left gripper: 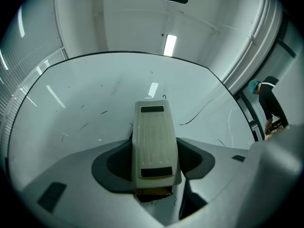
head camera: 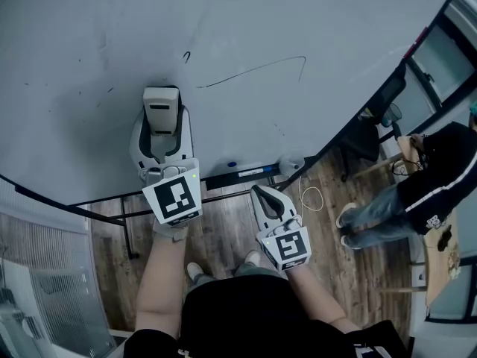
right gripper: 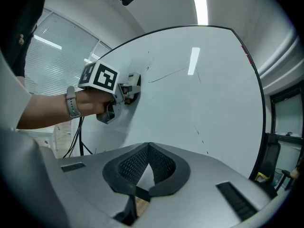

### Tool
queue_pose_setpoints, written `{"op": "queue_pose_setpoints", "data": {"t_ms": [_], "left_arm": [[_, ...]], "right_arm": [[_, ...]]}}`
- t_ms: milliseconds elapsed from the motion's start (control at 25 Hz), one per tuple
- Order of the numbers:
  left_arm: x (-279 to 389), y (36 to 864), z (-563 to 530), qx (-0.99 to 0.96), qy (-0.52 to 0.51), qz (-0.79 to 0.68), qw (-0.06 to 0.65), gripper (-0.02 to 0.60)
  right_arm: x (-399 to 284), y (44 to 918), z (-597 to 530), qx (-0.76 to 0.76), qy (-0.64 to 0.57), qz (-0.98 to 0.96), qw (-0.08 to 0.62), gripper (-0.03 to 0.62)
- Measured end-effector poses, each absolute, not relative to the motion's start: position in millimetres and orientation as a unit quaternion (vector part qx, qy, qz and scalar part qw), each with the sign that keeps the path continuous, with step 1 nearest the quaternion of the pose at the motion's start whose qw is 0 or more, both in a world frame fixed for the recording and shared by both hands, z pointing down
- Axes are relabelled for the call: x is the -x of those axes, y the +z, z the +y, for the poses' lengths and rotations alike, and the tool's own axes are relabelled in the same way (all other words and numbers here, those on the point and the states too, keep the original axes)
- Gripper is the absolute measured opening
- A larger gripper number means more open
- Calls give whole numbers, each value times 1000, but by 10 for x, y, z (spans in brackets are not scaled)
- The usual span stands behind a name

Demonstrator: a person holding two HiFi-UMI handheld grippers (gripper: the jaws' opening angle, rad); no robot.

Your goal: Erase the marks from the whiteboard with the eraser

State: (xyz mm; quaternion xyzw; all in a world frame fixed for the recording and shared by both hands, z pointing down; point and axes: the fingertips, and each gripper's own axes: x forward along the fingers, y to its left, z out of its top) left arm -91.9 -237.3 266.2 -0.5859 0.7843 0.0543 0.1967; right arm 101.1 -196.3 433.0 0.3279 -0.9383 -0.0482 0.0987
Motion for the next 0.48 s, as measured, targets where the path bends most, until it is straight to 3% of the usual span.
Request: {"op": "queue_pose_setpoints", "data": {"t_ms": [480], "left_arm": [[-289, 2282, -2967, 618, 17, 739, 269, 267]], "right_arm": [[-1898, 4263, -2371, -381, -45, -919, 92, 26]]}}
